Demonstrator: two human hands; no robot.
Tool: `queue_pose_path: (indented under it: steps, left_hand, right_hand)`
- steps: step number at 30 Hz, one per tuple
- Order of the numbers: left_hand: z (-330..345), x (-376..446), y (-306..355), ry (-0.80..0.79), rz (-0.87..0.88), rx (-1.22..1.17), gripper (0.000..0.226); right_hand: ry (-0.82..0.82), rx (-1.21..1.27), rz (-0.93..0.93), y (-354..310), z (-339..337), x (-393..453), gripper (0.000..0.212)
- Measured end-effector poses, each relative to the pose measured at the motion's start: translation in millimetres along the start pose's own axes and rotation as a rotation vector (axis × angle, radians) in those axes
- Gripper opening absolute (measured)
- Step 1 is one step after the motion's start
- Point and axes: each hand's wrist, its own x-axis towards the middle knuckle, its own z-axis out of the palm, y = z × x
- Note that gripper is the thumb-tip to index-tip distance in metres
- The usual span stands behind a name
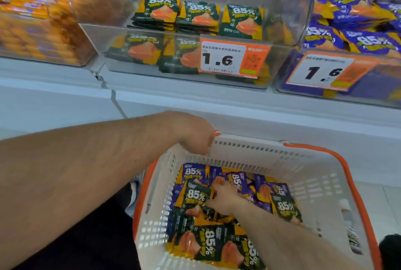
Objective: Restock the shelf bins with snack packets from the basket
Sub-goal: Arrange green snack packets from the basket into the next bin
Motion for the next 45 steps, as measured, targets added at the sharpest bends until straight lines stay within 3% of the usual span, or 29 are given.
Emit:
queue_pose_path:
  steps: [4,7,10,13,17,19,23,28,31,33,35,36,38,45]
  left_hand:
    - [-2,1,1,-0.010,-0.003,-0.042,0.038]
    - [-5,-3,-2,-0.012,-0.002,-0.036,0.038]
    - [-9,-7,-12,0.021,-0.014,-0.054,0.036]
    - [-15,-17,-25,0.065,-0.044,-0.135,0.040]
    - [-23,-43,-40,0.069,-0.098,-0.368,0.078]
    - [-28,-57,-46,0.093,-0.095,-0.558,0.086]
    - [-37,-75,-51,0.235,-0.063,-0.974,0.069]
    - [-50,-88,-52,0.404,0.042,-1.225,0.021]
    - [-59,-99,-58,0.462,0.178,-1.443,0.020]
    - [-64,-102,-63,0.556,0.196,-1.566,0.020]
    - [-67,-102,-68,0.620,0.199,-1.632,0.020]
    - [-69,-103,-69,0.632,0.203,-1.648,0.019]
    - [-72,-102,-70,0.643,0.195,-1.659,0.015]
    - [-81,-102,-77,0.785,0.147,-1.800,0.015]
  right_hand:
    - [0.191,0.014,0.003,-13,13,-5,0.031]
    - [0.261,0.243,0.058,-22,21,-11,0.005]
    - [0.279,0.486,0.017,-29,9,-21,0.007]
    - [0.354,0.526,-0.095,-36,-33,-40,0.009]
    - [0.489,0.654,-0.232,-48,-107,-80,0.012]
    - [0.548,0.709,-0.304,-55,-138,-103,0.016]
    - [0.514,0.927,-0.395,-69,-172,-139,0.010]
    - [0.477,1.084,-0.521,-93,-188,-173,0.014]
    - [0.752,0.930,-0.546,-99,-194,-192,0.009]
    - [1.041,0.769,-0.616,-96,-193,-203,0.023]
    - [1.291,0.432,-0.727,-96,-192,-212,0.035]
    - [1.343,0.229,-0.772,-96,-192,-212,0.050]
    - [1.294,-0.007,-0.872,-101,-197,-211,0.068]
    - [1.157,-0.209,-0.935,-121,-213,-208,0.067]
